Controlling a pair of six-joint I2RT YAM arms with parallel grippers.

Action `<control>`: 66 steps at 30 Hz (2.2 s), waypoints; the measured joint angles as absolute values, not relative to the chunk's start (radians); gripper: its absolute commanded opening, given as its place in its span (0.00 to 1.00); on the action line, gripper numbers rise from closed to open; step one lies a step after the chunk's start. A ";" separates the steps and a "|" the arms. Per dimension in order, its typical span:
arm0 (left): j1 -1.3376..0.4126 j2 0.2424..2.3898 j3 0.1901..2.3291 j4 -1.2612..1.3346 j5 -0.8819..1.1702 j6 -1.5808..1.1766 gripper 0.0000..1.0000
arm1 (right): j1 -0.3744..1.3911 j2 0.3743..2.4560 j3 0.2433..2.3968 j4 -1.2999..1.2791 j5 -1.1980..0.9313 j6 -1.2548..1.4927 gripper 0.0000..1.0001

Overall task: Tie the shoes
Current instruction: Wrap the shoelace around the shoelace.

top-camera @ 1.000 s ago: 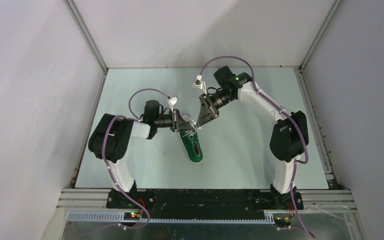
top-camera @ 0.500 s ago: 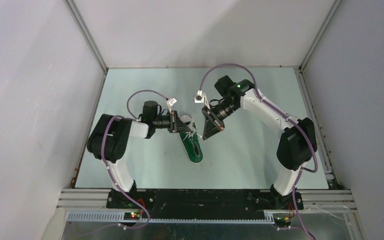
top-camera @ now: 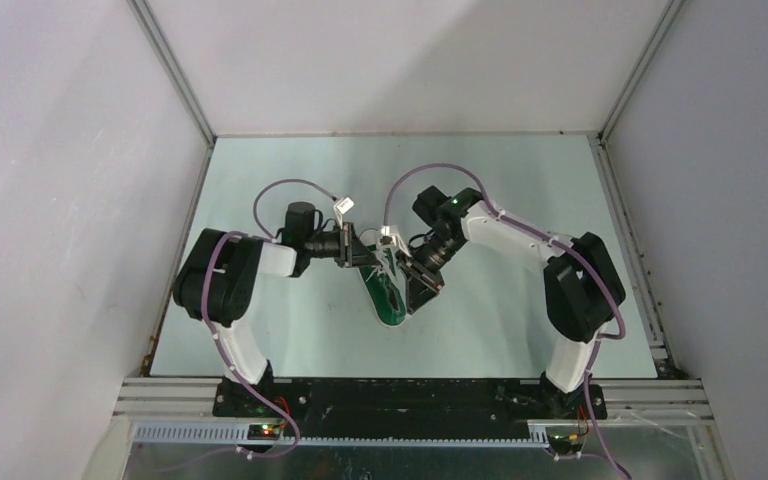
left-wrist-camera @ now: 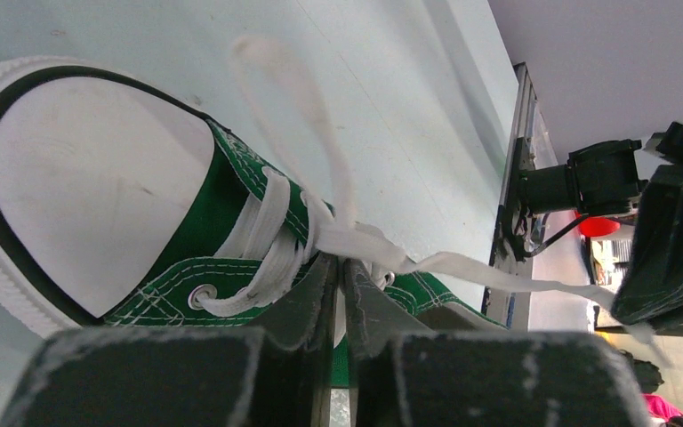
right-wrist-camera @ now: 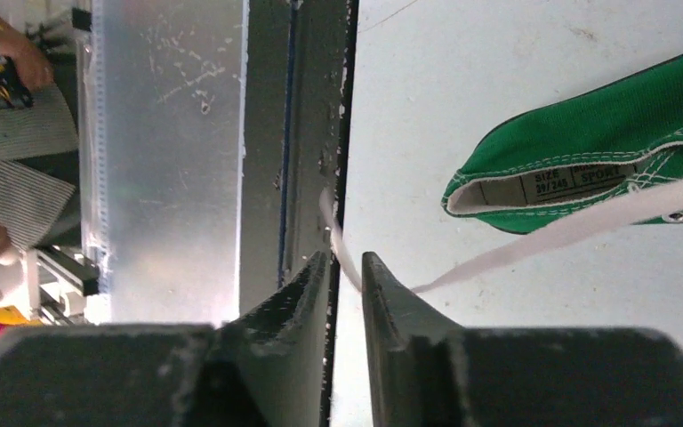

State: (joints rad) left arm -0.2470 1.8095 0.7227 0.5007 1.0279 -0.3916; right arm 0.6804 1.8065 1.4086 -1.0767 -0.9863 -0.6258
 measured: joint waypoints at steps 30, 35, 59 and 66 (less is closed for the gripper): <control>-0.245 1.808 0.672 0.623 1.074 -0.417 0.30 | 0.527 2.207 1.707 -0.721 -0.939 -0.258 0.29; -0.245 1.808 0.738 0.466 1.079 -0.337 0.44 | 0.552 2.207 1.713 -0.725 -0.954 -0.263 0.30; -0.243 1.871 0.877 0.083 1.156 -0.168 0.56 | 0.611 2.207 1.722 -0.749 -0.852 -0.327 0.07; -0.237 1.898 0.894 0.109 1.182 -0.255 0.60 | 0.614 2.207 1.722 -0.749 -0.836 -0.331 0.01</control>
